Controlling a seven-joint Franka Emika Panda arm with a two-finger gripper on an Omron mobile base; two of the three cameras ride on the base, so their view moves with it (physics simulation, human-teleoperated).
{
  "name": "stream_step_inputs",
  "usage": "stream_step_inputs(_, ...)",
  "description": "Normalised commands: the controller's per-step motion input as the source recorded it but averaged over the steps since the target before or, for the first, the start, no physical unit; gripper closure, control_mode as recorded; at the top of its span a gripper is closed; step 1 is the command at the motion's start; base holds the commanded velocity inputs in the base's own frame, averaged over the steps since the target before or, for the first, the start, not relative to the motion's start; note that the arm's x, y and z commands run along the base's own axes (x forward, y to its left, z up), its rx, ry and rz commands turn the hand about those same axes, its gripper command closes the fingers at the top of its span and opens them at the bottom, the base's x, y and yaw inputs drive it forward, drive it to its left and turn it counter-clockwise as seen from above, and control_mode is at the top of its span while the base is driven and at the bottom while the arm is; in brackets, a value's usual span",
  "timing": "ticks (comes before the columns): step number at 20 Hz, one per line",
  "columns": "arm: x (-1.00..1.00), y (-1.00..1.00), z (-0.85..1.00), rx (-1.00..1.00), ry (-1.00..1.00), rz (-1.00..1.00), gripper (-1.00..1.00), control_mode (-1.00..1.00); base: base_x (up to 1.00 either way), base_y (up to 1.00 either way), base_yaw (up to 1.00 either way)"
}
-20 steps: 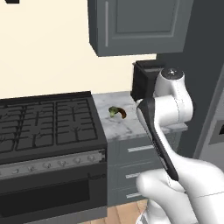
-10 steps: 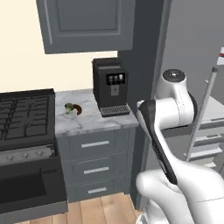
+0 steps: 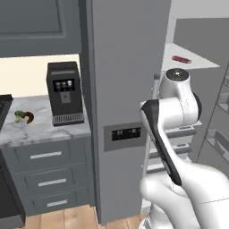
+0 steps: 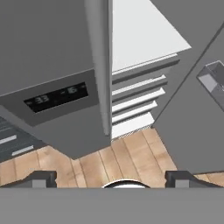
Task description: Open the fridge, remove the banana, broccoli, and steak, and place them on any counter.
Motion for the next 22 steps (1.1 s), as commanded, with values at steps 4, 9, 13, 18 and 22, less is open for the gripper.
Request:
stream_step_inputs(4,0.0,0.0,0.0,0.0,0.0,0.0,-1.0,1.0,0.61,-0.74,-0.16)
stream_step_inputs(9,0.0,0.0,0.0,0.0,0.0,0.0,-1.0,1.0,0.66,-0.39,-0.29)
stream_step_inputs(13,0.0,0.0,0.0,0.0,0.0,0.0,-1.0,1.0,0.54,-0.41,-0.27)
stream_step_inputs(18,0.11,-0.12,0.17,0.02,-0.01,-0.01,-1.0,-1.0,0.31,-0.13,-0.08)
stream_step_inputs(22,0.01,-0.21,0.7,0.02,-0.19,0.18,-1.0,-1.0,0.0,0.0,0.0)
